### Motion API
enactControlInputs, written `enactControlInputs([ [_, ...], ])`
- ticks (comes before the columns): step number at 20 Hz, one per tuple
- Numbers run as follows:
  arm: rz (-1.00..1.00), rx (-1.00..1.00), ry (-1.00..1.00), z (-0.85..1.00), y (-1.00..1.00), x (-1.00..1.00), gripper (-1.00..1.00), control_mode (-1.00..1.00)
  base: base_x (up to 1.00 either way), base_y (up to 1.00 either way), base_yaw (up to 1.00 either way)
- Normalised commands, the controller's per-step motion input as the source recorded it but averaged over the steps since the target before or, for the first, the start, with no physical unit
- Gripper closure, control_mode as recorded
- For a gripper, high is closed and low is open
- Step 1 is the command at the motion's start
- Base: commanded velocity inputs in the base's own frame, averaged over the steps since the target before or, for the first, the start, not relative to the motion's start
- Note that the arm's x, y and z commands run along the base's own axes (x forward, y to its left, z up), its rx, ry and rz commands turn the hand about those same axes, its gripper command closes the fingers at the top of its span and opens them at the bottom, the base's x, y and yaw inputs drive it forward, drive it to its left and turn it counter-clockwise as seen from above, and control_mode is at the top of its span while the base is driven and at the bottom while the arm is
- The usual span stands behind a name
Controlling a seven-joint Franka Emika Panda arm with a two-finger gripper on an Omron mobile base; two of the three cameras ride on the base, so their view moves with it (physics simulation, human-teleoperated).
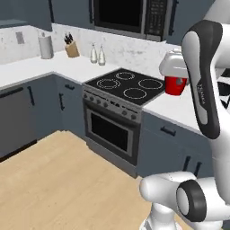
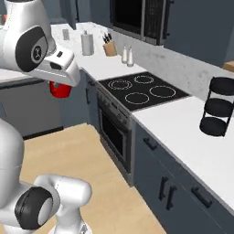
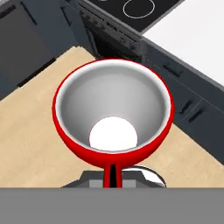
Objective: Gather all objects into one cabinet and sort the glasses and bowls to opposite sides.
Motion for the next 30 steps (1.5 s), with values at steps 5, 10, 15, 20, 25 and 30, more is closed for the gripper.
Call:
enactControlInputs([
  [5,0.0,0.0,0.0,0.0,0.0,0.0,1.0,1.0,0.03,0.22,0.79],
  [10,0.0,0.0,0.0,0.0,0.0,0.0,1.0,1.0,0.23,0.26,0.67],
  [15,0.0,0.0,0.0,0.0,0.0,0.0,1.0,1.0,1.0,-0.27,0.35],
  [20,0.0,0.0,0.0,0.0,0.0,0.0,1.0,1.0,1.0,-0.14,0.16],
  [25,0.0,0.0,0.0,0.0,0.0,0.0,1.0,1.0,1.0,-0.09,0.17],
  [30,0.0,0.0,0.0,0.0,0.0,0.0,1.0,1.0,1.0,-0.74,0.32],
])
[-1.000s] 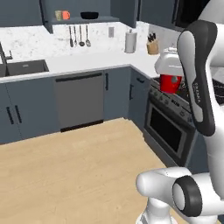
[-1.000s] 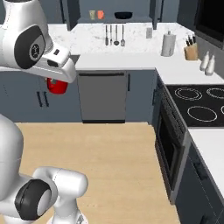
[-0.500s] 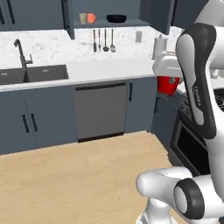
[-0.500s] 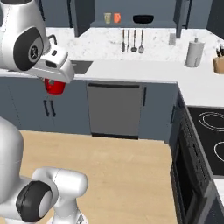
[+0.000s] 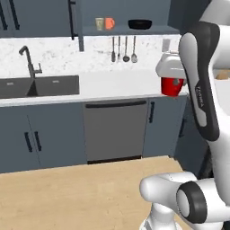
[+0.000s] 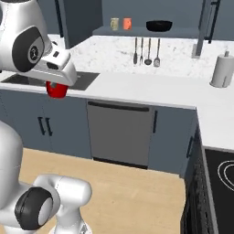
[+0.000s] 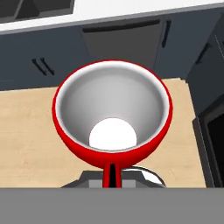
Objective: Gather all objects into one cabinet and sort the glasses and bowls to opposite sides.
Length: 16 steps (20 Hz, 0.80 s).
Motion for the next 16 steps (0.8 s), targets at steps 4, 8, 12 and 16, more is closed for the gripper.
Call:
enactControlInputs([
  [4,0.0,0.0,0.0,0.0,0.0,0.0,1.0,1.0,1.0,-0.94,0.18],
  [8,0.0,0.0,0.0,0.0,0.0,0.0,1.0,1.0,1.0,-0.2,0.02],
  [12,0.0,0.0,0.0,0.0,0.0,0.0,1.0,1.0,1.0,0.68,0.0],
  [16,0.0,0.0,0.0,0.0,0.0,0.0,1.0,1.0,1.0,0.26,0.0],
])
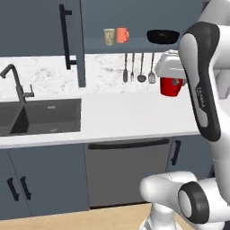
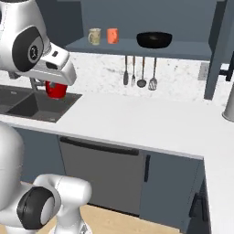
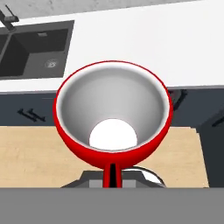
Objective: Gather all objects into one cabinet and sort the glasses and bowls to opposite sides.
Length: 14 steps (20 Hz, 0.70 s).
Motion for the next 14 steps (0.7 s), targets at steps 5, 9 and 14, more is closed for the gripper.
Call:
enactControlInputs([
  [5,0.0,0.0,0.0,0.0,0.0,0.0,1.0,1.0,1.0,-0.39,0.05],
  [9,0.0,0.0,0.0,0.0,0.0,0.0,1.0,1.0,1.0,0.14,0.0],
  [14,0.0,0.0,0.0,0.0,0.0,0.0,1.0,1.0,1.0,0.39,-0.01],
])
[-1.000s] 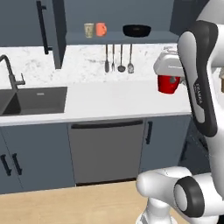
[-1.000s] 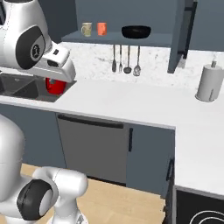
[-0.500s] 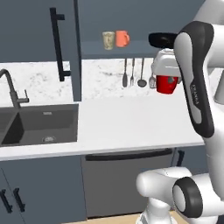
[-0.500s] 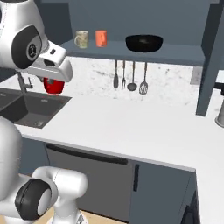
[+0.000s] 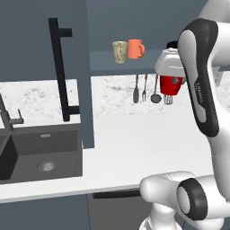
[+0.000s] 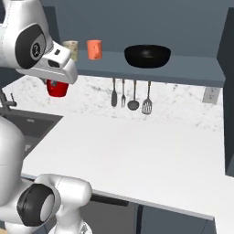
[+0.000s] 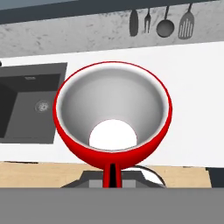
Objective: Gather all objects into one cabinet and sort the glasses and bowls to opposite sides.
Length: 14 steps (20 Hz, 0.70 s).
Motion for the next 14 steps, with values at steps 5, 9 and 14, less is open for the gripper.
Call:
enactControlInputs([
  [5,0.0,0.0,0.0,0.0,0.0,0.0,1.0,1.0,1.0,0.28,-0.03],
  [9,0.0,0.0,0.0,0.0,0.0,0.0,1.0,1.0,0.32,0.03,0.0],
  [14,0.0,0.0,0.0,0.0,0.0,0.0,1.0,1.0,0.0,0.0,0.0],
])
